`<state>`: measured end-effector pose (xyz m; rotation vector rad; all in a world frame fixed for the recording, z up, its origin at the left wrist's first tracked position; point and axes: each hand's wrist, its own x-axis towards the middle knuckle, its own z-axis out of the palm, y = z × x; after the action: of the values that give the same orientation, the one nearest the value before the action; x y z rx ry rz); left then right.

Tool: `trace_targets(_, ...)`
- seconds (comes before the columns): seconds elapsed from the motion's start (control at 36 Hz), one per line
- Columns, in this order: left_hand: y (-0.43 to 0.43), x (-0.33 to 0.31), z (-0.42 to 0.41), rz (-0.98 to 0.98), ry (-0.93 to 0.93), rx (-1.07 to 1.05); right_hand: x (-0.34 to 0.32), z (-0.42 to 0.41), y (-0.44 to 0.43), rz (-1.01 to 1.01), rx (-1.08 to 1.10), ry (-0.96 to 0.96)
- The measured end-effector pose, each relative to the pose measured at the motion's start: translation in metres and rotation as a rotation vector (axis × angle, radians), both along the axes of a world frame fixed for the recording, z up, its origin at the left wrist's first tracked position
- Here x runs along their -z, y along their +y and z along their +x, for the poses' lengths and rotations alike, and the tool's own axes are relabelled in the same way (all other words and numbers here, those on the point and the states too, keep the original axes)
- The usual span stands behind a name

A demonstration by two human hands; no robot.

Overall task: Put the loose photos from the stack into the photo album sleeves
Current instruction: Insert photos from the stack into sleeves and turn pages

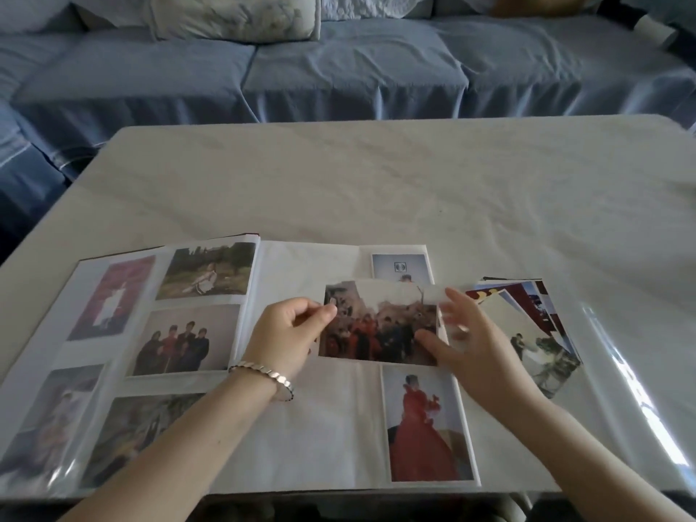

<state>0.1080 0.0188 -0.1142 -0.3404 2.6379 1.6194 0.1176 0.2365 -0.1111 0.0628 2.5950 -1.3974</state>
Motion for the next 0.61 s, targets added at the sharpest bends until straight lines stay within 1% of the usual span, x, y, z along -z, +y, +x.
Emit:
trace_targets(0.03, -0.004, -0.001, 0.000, -0.021, 0.028, 0.005, 0.000, -0.004, -0.002, -0.118, 0.017, -0.079)
trace_targets(0.06, -0.009, -0.003, 0.000, -0.037, 0.056, 0.009, 0.000, -0.007, -0.004, -0.205, 0.012, -0.113)
trace_targets(0.08, -0.013, -0.005, 0.000, -0.057, 0.083, 0.011, 0.000, -0.008, -0.006, -0.251, 0.005, -0.132)
trace_targets(0.17, -0.030, -0.003, -0.001, -0.193, 0.153, 0.021, 0.003, -0.011, -0.011, -0.318, 0.017, -0.144)
trace_targets(0.22, -0.045, -0.003, -0.003, -0.349, 0.178, 0.051, 0.004, -0.018, -0.012, -0.328, 0.084, -0.098)
trace_targets(0.28, -0.061, 0.004, -0.008, -0.582, 0.198, 0.107, 0.005, -0.027, -0.009, -0.272, 0.177, -0.001)
trace_targets(0.33, -0.073, 0.010, -0.010, -0.787, 0.160, 0.156, 0.006, -0.037, -0.005, -0.176, 0.245, 0.106)
trace_targets(0.39, -0.082, 0.017, -0.012, -0.893, 0.058, 0.163, 0.006, -0.048, -0.002, -0.077, 0.282, 0.202)
trace_targets(0.47, -0.087, 0.030, -0.014, -0.933, -0.079, 0.155, 0.006, -0.062, 0.000, 0.069, 0.313, 0.256)
trace_targets(0.53, -0.087, 0.034, -0.014, -0.904, -0.084, 0.133, 0.007, -0.067, 0.000, 0.156, 0.294, 0.270)
trace_targets(0.61, -0.087, 0.038, -0.013, -0.887, -0.043, 0.102, 0.008, -0.069, -0.002, 0.230, 0.212, 0.280)
